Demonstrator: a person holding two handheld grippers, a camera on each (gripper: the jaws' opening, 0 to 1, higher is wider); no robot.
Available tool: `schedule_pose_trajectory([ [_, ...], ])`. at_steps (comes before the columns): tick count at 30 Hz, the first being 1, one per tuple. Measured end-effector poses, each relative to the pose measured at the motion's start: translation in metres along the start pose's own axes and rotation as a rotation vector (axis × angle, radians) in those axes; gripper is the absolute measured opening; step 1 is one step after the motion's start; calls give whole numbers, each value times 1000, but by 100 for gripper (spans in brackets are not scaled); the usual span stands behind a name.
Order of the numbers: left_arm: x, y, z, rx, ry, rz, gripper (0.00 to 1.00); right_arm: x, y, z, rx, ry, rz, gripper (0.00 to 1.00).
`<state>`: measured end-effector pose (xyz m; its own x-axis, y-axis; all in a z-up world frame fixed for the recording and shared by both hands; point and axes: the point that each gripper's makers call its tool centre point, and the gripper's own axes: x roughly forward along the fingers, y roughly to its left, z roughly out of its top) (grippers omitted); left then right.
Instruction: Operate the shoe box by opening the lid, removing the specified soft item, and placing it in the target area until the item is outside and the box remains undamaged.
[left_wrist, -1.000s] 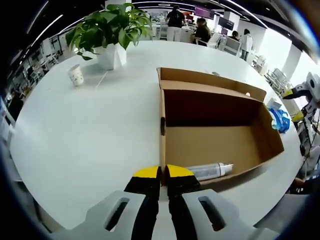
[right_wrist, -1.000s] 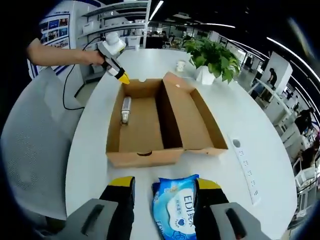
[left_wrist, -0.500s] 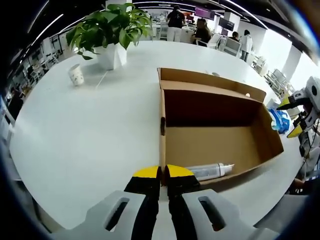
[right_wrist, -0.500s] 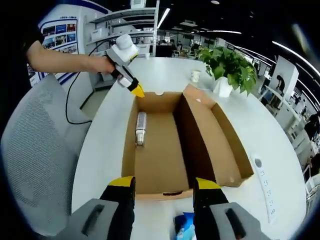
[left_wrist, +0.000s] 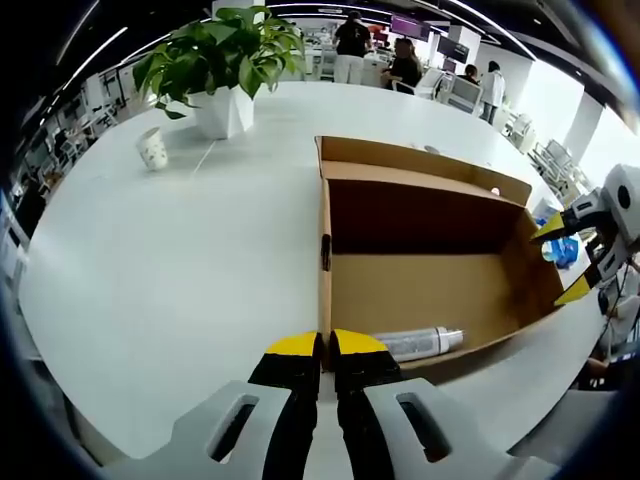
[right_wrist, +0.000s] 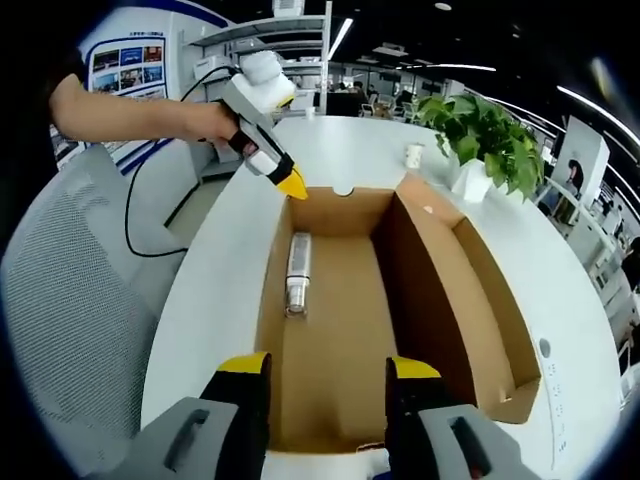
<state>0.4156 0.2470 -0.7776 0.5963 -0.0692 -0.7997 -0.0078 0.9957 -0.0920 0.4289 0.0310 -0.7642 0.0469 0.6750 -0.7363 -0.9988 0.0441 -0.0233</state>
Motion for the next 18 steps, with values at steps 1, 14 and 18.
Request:
schedule_pose_trajectory([
  [1, 0, 0, 0, 1, 0, 0, 1, 2, 1, 0, -2, 1, 2, 44],
  [14, 1, 2, 0, -1, 1, 0, 1, 36, 1, 2, -7, 11, 26, 40],
  [18, 0, 1, 0, -5, 2, 0, 1, 48, 2, 4, -6, 0, 60, 39],
])
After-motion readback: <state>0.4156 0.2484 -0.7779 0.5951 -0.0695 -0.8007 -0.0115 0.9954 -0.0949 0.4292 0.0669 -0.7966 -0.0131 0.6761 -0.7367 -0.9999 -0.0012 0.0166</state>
